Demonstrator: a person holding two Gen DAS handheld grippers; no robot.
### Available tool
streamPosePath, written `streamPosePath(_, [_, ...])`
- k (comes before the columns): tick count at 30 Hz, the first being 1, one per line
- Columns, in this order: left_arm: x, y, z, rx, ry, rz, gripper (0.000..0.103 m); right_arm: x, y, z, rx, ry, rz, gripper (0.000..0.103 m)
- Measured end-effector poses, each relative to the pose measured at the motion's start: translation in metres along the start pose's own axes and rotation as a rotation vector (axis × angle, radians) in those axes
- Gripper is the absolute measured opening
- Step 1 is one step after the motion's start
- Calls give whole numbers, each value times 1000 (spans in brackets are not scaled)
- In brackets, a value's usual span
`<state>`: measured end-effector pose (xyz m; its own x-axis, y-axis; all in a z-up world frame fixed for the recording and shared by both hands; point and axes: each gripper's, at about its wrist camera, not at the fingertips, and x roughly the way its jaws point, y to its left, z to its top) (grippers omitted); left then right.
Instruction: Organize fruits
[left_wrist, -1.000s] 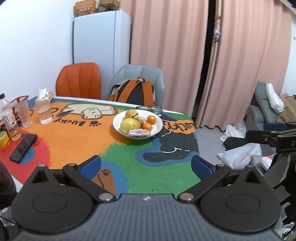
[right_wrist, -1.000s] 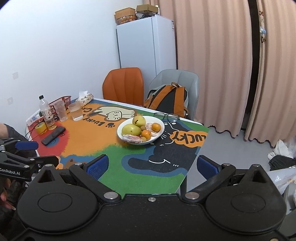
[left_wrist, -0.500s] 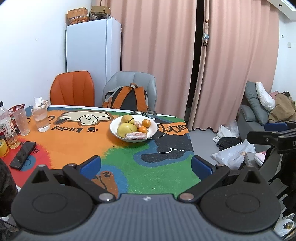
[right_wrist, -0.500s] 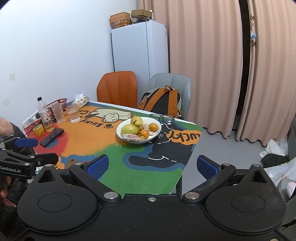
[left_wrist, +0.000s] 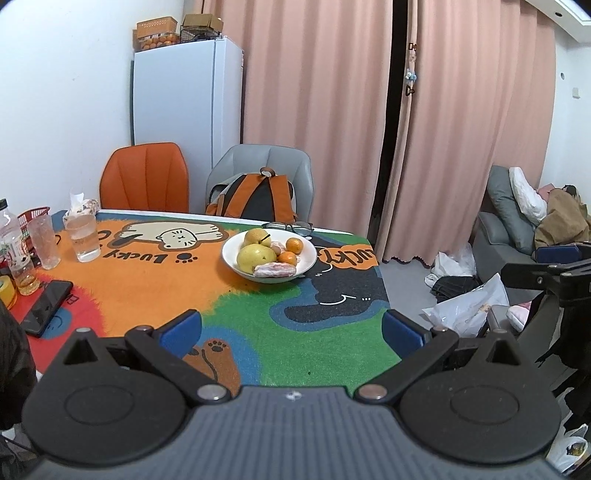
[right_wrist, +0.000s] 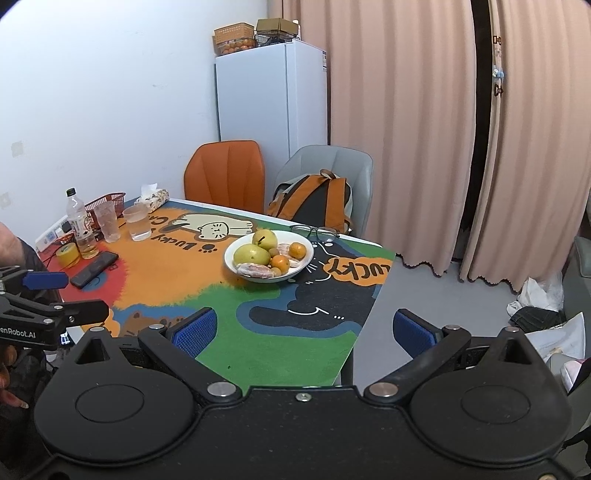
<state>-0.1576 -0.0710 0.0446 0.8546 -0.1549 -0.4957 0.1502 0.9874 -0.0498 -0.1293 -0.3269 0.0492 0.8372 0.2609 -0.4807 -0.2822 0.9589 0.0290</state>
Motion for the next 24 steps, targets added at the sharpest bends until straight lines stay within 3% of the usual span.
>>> streamPosePath(18, [5, -3, 1, -6, 14, -5, 103, 0, -2, 1, -5, 4, -6, 103])
streamPosePath(24, [7, 1, 1, -40, 23, 27, 103, 1, -2, 1, -8, 1, -5, 103])
